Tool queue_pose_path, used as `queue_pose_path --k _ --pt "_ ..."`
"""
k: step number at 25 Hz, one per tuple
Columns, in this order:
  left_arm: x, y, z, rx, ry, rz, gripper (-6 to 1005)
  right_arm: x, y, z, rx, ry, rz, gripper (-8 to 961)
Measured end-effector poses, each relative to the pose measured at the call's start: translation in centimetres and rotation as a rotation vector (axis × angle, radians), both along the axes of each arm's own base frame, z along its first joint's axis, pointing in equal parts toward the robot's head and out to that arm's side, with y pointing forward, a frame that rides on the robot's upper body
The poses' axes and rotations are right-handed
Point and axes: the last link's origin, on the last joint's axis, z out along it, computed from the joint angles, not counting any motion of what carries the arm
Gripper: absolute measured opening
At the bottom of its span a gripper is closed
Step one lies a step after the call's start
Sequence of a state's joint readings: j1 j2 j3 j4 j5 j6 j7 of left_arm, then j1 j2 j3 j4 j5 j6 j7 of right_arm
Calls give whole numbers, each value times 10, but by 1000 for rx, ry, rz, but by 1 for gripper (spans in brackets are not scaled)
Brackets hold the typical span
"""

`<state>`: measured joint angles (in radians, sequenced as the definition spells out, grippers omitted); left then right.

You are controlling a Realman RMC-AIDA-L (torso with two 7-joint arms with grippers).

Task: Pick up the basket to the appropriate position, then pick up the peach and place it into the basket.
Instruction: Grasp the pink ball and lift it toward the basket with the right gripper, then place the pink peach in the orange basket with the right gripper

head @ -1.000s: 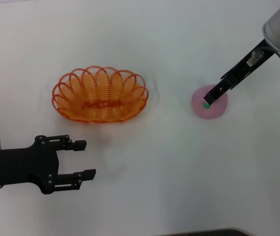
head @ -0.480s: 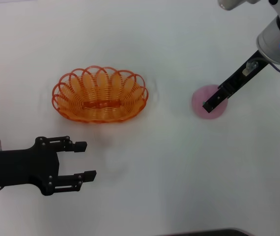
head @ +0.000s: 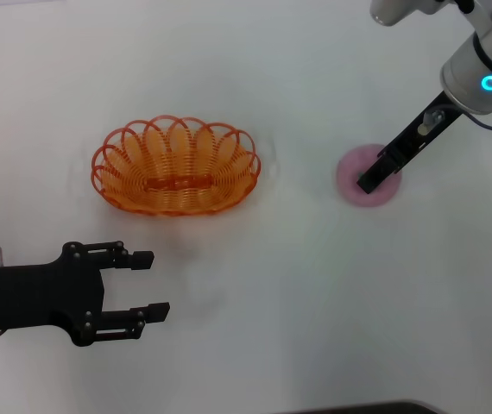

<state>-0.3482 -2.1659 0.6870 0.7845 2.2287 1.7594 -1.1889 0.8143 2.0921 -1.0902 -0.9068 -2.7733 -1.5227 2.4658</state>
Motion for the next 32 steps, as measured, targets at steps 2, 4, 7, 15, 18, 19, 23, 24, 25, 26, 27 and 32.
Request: queue_pose_path --k 2,4,7,15,18,19,23,24,25,26,27,32 --pt "0 0 0 0 1 0 712 0 -1 -2 -7 -6 5 788" --pt "0 0 0 0 1 1 711 -1 -1 -5 -17 -10 18 733" --pt "-1 0 0 -1 2 2 711 -1 -2 -5 -19 -7 21 651" --pt "-1 0 -1 1 5 4 711 -9 2 10 20 133 43 395" --pt "-1 0 -1 3 5 6 712 -13 1 14 20 199 48 356" --pt "-1 0 -1 3 5 6 712 -15 1 16 17 229 54 347" --pt "-2 -1 -1 4 4 9 712 -23 0 23 10 338 77 309" --pt "-2 -1 -1 4 4 10 712 -25 -1 24 11 363 83 288" --pt "-2 -1 -1 4 4 11 712 -27 -1 26 12 392 93 267" --pt "-2 -1 -1 4 3 12 712 -30 -1 28 12 416 104 246" --pt "-2 -1 -2 4 2 13 712 -32 -1 29 11 439 114 224" --pt "-3 -2 -2 5 2 16 712 -42 -1 32 8 519 161 166"
